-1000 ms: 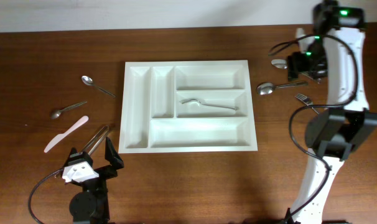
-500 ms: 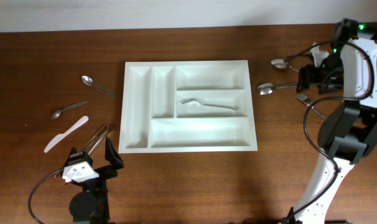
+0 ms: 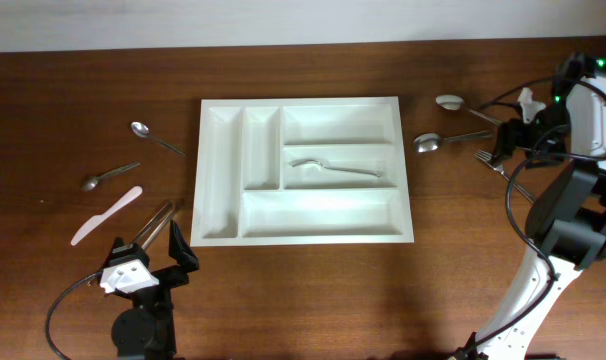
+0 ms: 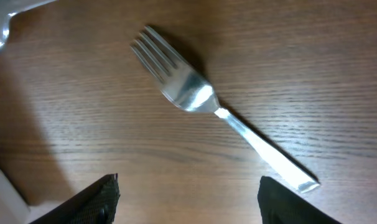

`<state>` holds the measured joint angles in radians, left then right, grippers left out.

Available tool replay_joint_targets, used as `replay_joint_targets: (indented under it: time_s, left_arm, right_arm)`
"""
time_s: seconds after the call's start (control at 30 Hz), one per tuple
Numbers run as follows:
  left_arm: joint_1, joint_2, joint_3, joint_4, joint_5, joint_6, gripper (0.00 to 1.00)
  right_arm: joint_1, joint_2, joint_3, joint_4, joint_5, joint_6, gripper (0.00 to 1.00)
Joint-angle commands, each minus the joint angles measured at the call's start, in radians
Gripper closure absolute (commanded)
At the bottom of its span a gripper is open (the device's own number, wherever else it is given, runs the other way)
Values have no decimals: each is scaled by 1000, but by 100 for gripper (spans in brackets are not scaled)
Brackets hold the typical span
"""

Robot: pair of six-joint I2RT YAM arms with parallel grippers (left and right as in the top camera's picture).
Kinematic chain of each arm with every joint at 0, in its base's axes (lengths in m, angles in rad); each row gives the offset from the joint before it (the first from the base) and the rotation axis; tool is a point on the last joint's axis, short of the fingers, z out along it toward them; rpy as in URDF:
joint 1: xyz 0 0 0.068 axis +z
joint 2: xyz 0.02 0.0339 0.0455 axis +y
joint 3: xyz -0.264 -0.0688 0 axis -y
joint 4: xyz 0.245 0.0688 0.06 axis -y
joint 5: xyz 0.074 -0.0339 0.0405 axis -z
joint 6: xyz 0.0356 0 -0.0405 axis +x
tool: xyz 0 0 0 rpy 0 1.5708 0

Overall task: Pack container
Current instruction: 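Move the right gripper back over the second silver fork, then lower the right gripper and close it on the second fork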

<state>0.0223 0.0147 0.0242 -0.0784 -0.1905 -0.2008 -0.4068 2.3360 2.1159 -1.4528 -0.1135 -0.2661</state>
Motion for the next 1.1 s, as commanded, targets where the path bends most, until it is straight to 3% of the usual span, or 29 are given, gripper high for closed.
replay_joint_targets:
  time_s: [0.0,0.27,0.33,0.4,0.47,1.07]
  left_arm:
    - [6,-8,-9,2,11,13,1]
    - [6,-8,-9,2,11,13,1]
    - [6,-8,-9,2,11,13,1]
    - [6,-8,-9,2,11,13,1]
    - [6,-8,-9,2,11,13,1]
    - [6,-8,-9,2,11,13,1]
  right_arm:
    - [-7,-24,-23,10,-22,-7,27]
    - [-6,-24,-43,23,-2,-7,27]
    - [-6,-24,-43,29,13,-6,20]
    - [-7,-24,-43,34,13,-6,6]
    - [-7,-23,-43,40,17,-7,1]
    - [-7,56,-48,83,20,-41,1]
